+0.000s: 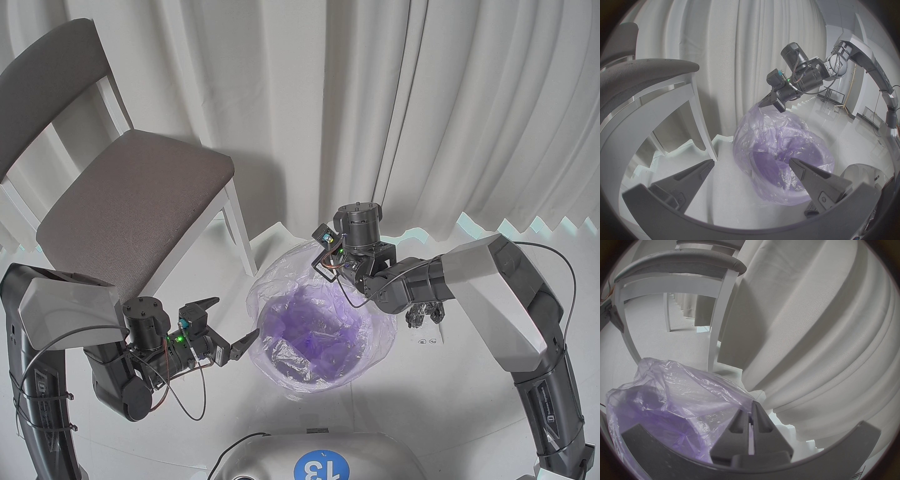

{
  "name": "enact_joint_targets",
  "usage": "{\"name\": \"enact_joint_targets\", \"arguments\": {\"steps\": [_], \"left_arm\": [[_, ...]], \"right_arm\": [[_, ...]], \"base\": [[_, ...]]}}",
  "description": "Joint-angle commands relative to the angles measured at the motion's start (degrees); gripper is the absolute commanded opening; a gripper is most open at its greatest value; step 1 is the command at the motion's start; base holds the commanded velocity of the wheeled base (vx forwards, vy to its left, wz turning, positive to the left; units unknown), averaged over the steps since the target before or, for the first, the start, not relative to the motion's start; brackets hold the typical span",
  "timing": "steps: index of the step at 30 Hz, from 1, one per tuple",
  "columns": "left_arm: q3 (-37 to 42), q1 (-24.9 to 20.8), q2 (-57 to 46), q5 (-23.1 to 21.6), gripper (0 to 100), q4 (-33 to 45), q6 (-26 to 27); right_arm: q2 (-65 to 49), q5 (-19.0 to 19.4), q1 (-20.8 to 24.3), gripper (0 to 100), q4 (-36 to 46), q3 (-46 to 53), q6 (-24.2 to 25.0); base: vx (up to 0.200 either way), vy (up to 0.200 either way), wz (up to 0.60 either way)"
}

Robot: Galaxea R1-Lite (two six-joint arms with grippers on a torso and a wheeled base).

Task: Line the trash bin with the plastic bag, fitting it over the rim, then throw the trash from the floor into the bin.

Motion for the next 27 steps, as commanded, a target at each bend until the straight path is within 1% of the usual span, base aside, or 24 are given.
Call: {"name": "enact_joint_targets", "arguments": {"steps": [1, 14, 15, 18, 22, 27], "left_arm": [[0.03, 0.07, 0.11, 0.03, 100, -1.02, 0.08], [-0.24, 0.07, 0.64, 0.03, 100, -1.02, 0.25], [-0.15, 0.07, 0.64, 0.03, 100, -1.02, 0.25], [-0.24, 0.07, 0.64, 0.03, 100, -1.02, 0.25], [-1.20, 0.07, 1.61, 0.12, 100, -1.02, 0.25], [-1.91, -0.02, 1.70, 0.21, 100, -1.02, -0.27]], "right_arm": [[1.56, -0.08, 0.03, 0, -0.27, -1.29, -0.03], [2.26, 0.01, 1.00, 0, -1.23, -2.87, -0.03], [2.26, 0.01, 1.09, 100, -1.23, -2.96, -0.03], [2.26, 0.01, 1.18, 100, -1.23, -2.70, -0.20], [2.17, 0.18, 1.26, 100, -1.76, -2.79, 1.03], [1.82, 0.62, 1.26, 100, -1.15, -2.35, 0.59]], "base": [[0.000, 0.000, 0.00], [0.000, 0.000, 0.00], [0.000, 0.000, 0.00], [0.000, 0.000, 0.00], [0.000, 0.000, 0.00], [0.000, 0.000, 0.00]]}}
